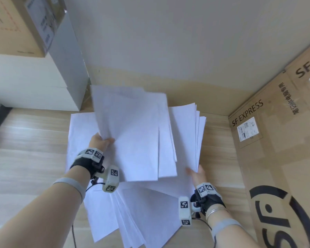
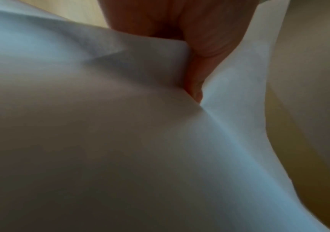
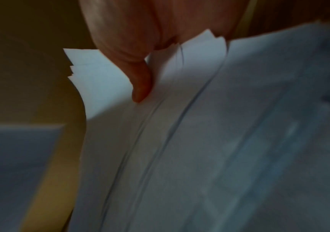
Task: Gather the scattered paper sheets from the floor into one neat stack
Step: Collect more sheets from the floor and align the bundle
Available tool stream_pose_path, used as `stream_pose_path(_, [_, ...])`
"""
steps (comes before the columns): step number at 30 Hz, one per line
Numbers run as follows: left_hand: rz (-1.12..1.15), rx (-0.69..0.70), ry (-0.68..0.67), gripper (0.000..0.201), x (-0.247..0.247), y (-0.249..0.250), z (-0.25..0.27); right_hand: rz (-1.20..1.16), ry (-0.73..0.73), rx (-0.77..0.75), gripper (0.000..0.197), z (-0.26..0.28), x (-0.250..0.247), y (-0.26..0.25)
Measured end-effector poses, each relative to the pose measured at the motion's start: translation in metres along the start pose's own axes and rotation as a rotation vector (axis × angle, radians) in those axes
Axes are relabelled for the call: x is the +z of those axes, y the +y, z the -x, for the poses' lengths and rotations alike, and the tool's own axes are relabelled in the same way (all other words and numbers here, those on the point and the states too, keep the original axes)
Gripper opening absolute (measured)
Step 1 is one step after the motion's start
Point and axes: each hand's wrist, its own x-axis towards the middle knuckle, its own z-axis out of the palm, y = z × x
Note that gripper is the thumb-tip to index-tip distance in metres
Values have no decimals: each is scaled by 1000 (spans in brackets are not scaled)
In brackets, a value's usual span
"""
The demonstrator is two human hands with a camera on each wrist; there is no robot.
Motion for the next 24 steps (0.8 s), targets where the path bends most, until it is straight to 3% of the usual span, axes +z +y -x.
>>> stream_pose_path(3, [-61,-8,-128,38,28,-1,11,-68,-79,-18,34,8,14,-8])
stream_pose_path(9, [-12,-39,-261,45,42,-16,14,-2,-183,-25,26,12,22,-10])
stream_pose_path(12, [-9,-40,-301,49,43,-20,12,51,-254,17,33,16,27,-14])
stream_pose_path(13, [-10,-21,-291,51,42,-20,12,48,-259,43,39,15,28,-15])
stream_pose_path(16, [20,88,-227,66,39,-16,16,-81,-250,210,97,18,26,-25])
stream_pose_path(17, [45,137,-212,71,38,-13,19,-133,-253,220,97,17,25,-29])
stream_pose_path(20, [133,239,-178,73,37,-3,26,-77,-205,35,50,22,27,-48])
stream_pose_path(24, [241,251,-126,81,35,15,28,-60,-62,-178,28,23,28,-67])
